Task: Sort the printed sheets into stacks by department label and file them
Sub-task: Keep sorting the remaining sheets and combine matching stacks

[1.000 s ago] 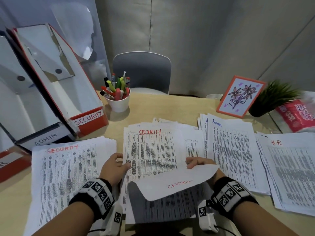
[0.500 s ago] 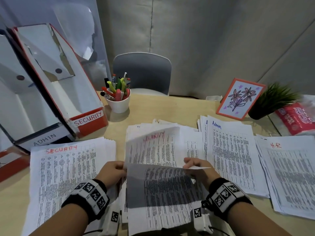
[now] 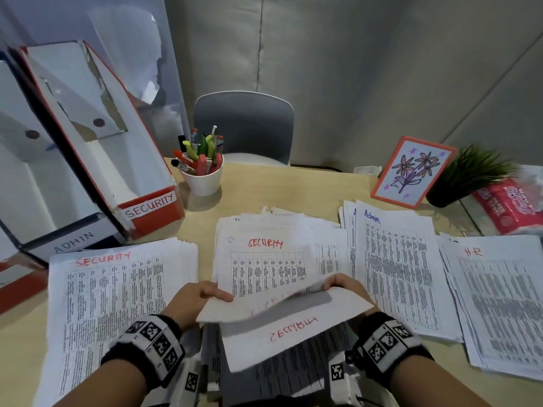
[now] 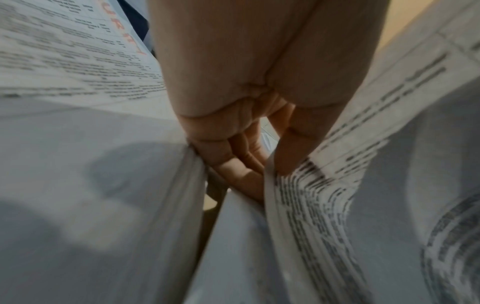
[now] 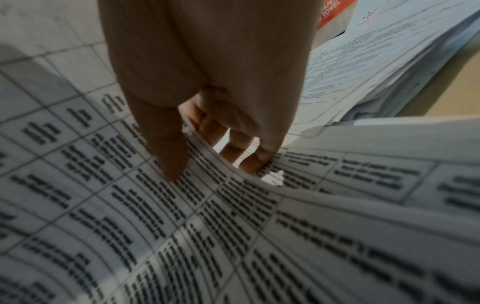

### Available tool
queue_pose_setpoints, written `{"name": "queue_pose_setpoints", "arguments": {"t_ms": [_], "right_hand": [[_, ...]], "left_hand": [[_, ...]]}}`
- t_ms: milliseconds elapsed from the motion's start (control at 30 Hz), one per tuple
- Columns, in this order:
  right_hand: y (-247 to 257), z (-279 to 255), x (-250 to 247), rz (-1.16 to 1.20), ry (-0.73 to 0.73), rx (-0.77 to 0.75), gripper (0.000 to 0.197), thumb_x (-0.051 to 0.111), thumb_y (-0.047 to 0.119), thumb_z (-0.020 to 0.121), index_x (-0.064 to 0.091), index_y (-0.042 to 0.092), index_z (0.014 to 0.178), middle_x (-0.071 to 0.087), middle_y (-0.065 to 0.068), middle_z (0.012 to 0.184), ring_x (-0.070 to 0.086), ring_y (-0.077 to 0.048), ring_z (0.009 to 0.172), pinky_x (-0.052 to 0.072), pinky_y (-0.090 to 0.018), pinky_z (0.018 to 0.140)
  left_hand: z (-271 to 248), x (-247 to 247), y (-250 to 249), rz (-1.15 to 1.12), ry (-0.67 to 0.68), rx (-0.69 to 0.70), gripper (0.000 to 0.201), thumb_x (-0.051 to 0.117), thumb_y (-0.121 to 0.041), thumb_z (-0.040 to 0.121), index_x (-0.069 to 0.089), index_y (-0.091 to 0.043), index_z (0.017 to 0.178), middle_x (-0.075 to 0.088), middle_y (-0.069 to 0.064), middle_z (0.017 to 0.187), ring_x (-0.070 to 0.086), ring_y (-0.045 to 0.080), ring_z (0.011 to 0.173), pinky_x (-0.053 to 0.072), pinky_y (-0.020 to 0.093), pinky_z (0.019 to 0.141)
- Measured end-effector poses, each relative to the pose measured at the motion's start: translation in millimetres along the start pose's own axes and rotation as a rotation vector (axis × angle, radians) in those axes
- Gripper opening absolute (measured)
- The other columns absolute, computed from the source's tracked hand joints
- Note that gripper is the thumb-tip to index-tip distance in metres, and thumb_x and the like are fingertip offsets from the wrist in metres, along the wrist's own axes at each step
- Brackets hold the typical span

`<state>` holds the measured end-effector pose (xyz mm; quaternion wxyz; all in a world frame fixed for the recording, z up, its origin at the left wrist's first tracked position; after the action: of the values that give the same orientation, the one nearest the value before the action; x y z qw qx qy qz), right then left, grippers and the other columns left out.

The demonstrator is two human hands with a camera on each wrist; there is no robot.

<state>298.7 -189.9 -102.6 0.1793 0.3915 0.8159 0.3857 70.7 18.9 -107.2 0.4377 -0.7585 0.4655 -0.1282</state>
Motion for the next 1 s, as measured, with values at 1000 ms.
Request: {"name": "queue_pose_setpoints", "arguments": {"t_ms": [1000], "right_hand": [[-3,-5,1,-0.019,0.147,-0.132,0.007,0.069,0.005,0.053,0.067,0.001,0.058,0.065,-0.013,0.077,0.059,-0.023,0.061,0.05,-0.024,0.049]], "left_hand": [[10,-17,1,0.014,-0.261,0.111,0.012,0.064,-0.006,0.086,0.065,-0.018,0.083,0.069,-0.004,0.071,0.063,0.016,0.069,0.047,0.024,0.061]]}}
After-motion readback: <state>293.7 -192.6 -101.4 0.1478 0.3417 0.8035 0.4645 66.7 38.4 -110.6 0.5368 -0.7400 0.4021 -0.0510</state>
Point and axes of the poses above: each hand's wrist, its own z-axis towards the middle knuckle, its own x-axis out of the palm, y = z × x, the point moved 8 cm from there along z, towards the middle knuckle
